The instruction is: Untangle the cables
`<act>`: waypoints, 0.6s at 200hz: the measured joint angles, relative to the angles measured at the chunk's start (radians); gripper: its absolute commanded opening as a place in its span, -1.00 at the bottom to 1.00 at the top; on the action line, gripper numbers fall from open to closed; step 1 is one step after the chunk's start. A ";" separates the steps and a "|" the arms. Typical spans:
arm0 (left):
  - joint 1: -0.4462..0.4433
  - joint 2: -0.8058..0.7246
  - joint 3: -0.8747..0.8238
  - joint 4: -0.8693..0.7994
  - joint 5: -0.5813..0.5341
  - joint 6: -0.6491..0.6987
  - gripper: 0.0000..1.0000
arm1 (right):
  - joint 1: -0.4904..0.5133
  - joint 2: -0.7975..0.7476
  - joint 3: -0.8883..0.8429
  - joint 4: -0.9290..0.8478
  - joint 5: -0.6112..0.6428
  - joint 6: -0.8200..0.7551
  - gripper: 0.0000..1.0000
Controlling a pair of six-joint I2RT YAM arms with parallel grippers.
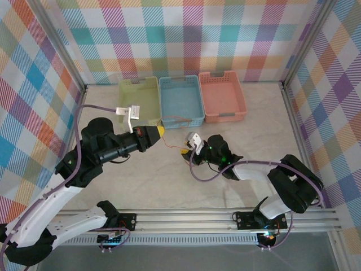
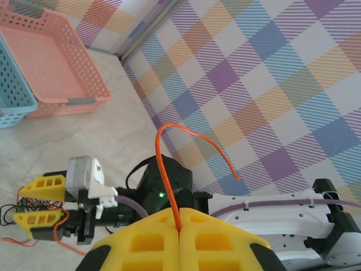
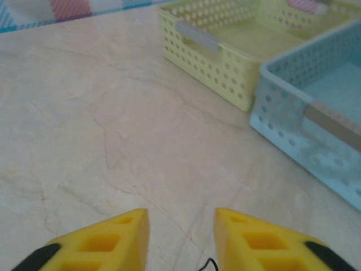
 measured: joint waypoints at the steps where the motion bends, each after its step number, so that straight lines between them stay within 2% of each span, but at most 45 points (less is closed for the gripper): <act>1: 0.000 -0.002 0.000 0.000 0.000 0.000 -1.00 | 0.000 0.000 0.000 -0.001 0.002 0.000 -0.41; 34: 0.000 -0.049 0.000 -0.012 -0.014 -0.003 -1.00 | -0.043 0.003 0.004 -0.051 0.067 0.053 -0.47; 67: 0.000 -0.108 -0.009 -0.056 -0.072 0.011 -1.00 | -0.090 0.003 0.004 -0.076 0.101 0.111 -0.50; 120: 0.000 -0.179 -0.021 -0.119 -0.134 0.025 -1.00 | -0.117 0.003 0.004 -0.112 0.135 0.168 -0.56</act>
